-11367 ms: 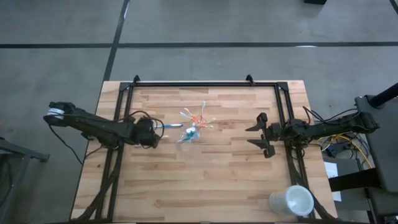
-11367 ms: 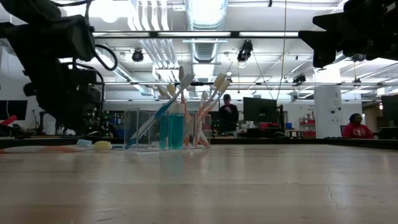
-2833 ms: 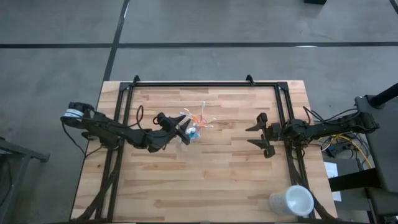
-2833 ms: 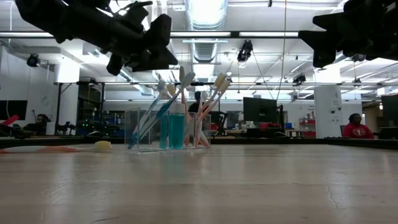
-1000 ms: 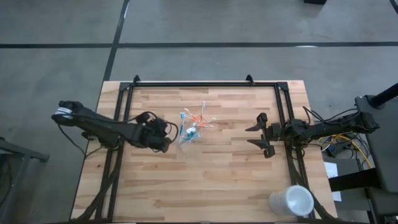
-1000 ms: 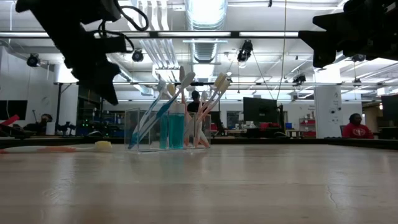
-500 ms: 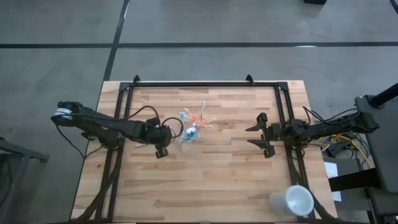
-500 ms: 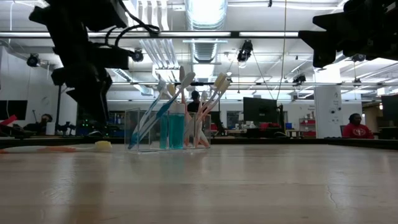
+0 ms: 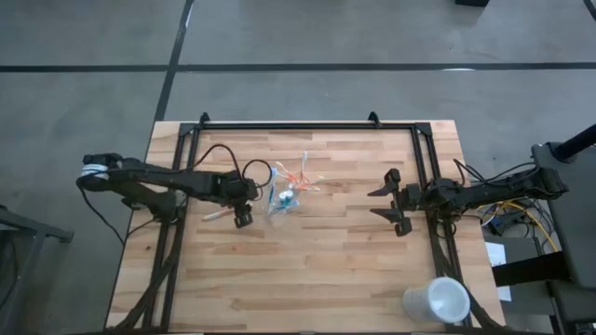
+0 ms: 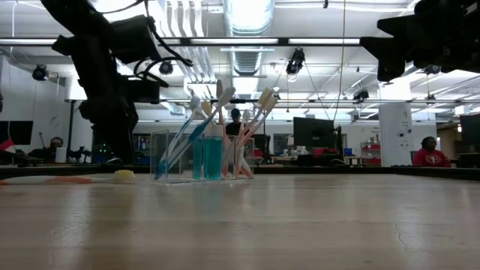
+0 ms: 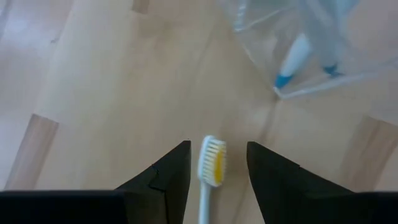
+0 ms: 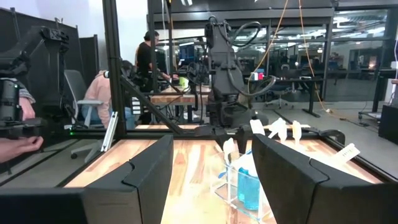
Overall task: Pick & Place toothbrushing station
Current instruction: Put the orange toothbrush into the transparent organizer
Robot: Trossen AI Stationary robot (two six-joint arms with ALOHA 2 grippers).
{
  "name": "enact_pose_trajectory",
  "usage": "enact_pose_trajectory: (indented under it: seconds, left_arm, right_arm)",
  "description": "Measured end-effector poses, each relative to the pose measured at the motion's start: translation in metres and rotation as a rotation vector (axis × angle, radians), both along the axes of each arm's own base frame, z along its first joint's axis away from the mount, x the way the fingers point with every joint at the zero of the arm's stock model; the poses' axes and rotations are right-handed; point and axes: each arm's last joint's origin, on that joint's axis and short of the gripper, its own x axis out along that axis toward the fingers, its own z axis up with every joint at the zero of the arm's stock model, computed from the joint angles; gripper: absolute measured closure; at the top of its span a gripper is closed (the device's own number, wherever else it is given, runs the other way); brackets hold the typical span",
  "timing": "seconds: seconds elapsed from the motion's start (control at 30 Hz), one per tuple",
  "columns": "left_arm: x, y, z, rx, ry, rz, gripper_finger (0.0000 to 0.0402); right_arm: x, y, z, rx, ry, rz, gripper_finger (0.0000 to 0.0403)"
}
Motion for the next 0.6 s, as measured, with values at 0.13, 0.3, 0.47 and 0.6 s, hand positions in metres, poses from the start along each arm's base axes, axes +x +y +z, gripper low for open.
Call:
enact_pose_trajectory:
  seconds: [0.13, 0.3, 0.47, 0.6]
  left_arm:
    - [-0.001, 0.007, -0.002, -0.012, 0.006, 0.03, 0.0241]
    - [0.001, 0.007, -0.006, -0.03, 0.019, -0.019, 0.0241]
    - [0.004, 0.006, -0.014, -0.059, 0.048, -0.038, 0.0241]
    - [0.008, 0.008, -0.02, -0.054, 0.061, -0.029, 0.0241]
  right_arm:
    - [0.0, 0.0, 0.0, 0.0, 0.0, 0.0, 0.0188]
    - [0.0, 0.0, 0.0, 0.0, 0.0, 0.0, 0.0188]
    - [0.0, 0.0, 0.0, 0.001, 0.001, 0.0, 0.0188]
    - [0.0, 0.0, 0.0, 0.0, 0.001, 0.0, 0.0188]
